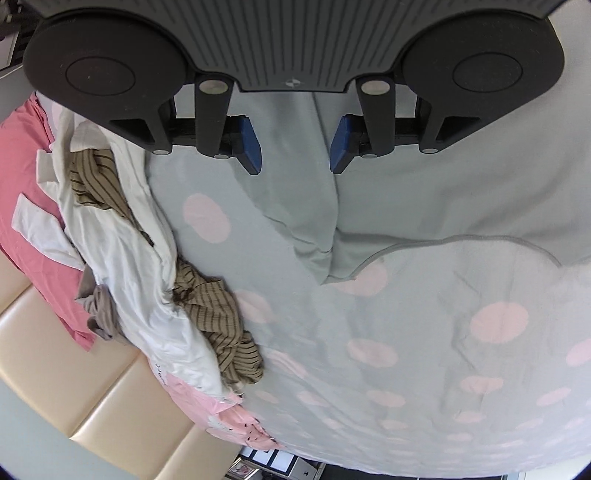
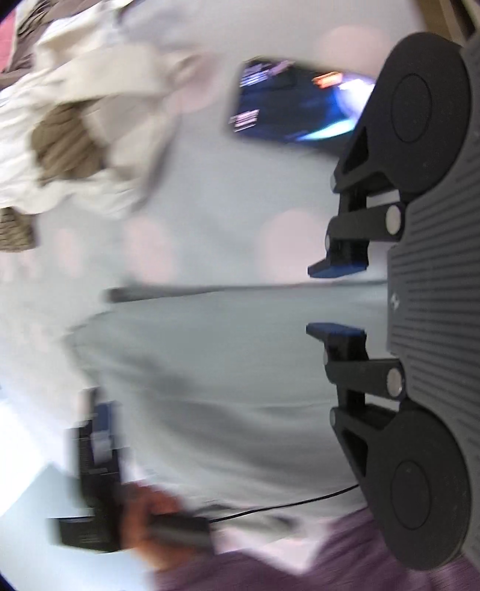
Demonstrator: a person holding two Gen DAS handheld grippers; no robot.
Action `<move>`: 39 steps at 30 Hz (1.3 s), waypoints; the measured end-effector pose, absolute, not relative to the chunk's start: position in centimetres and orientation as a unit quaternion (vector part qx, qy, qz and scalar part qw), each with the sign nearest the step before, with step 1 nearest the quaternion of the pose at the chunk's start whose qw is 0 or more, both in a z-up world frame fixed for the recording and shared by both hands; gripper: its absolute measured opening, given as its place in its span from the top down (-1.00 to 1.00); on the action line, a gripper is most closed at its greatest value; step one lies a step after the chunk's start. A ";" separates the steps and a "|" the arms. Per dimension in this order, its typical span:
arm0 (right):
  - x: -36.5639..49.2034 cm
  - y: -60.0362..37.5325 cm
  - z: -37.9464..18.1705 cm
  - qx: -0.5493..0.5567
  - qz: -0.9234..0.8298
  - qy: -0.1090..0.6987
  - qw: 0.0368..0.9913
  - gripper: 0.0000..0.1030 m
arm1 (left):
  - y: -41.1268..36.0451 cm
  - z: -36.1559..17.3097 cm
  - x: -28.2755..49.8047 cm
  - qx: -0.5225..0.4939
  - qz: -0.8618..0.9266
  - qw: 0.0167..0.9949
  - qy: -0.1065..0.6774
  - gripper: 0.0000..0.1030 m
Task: Fold clothes
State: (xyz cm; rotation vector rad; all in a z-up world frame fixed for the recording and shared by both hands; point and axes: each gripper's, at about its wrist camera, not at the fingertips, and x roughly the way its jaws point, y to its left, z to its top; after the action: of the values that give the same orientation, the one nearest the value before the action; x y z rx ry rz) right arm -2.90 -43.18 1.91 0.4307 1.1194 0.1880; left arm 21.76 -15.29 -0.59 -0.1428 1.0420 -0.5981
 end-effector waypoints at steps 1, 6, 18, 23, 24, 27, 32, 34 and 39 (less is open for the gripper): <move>-1.2 -43.3 2.1 0.211 0.086 0.515 0.826 0.40 | -15.2 -0.9 22.0 -0.070 -0.283 0.823 0.488 0.25; 4.1 -43.2 1.5 0.251 0.081 0.474 0.840 0.40 | -15.1 -2.2 24.2 -0.088 -0.301 0.821 0.477 0.25; 10.5 -45.0 -2.3 0.372 0.070 0.458 0.805 0.30 | -15.8 -5.0 28.6 -0.134 -0.367 0.794 0.466 0.62; 10.6 -45.2 -2.8 0.378 0.058 0.451 0.807 0.92 | -14.7 -4.5 29.0 -0.179 -0.383 0.802 0.422 1.00; 10.5 -45.2 -2.6 0.365 0.050 0.450 0.813 0.92 | -14.6 -4.5 29.2 -0.182 -0.381 0.804 0.419 1.00; 10.3 -45.6 -2.8 0.360 0.030 0.451 0.816 0.93 | -14.8 -5.0 29.9 -0.160 -0.366 0.809 0.432 1.00; 10.0 -45.9 -3.8 0.366 0.023 0.456 0.811 0.92 | -14.5 -5.9 30.1 -0.139 -0.331 0.826 0.434 1.00; 9.8 -45.9 -4.2 0.362 0.020 0.462 0.809 0.92 | -13.9 -6.1 30.2 -0.148 -0.305 0.835 0.433 0.99; 8.7 -45.8 -2.9 0.337 0.004 0.462 0.820 0.64 | -12.2 -4.3 29.5 -0.162 -0.307 0.839 0.419 0.83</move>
State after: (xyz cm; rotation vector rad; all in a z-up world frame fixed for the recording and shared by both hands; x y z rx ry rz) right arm 8.70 -45.77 -2.94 0.7172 0.9837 0.0086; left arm 29.45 -12.22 -4.29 -0.3429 0.8867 -0.6488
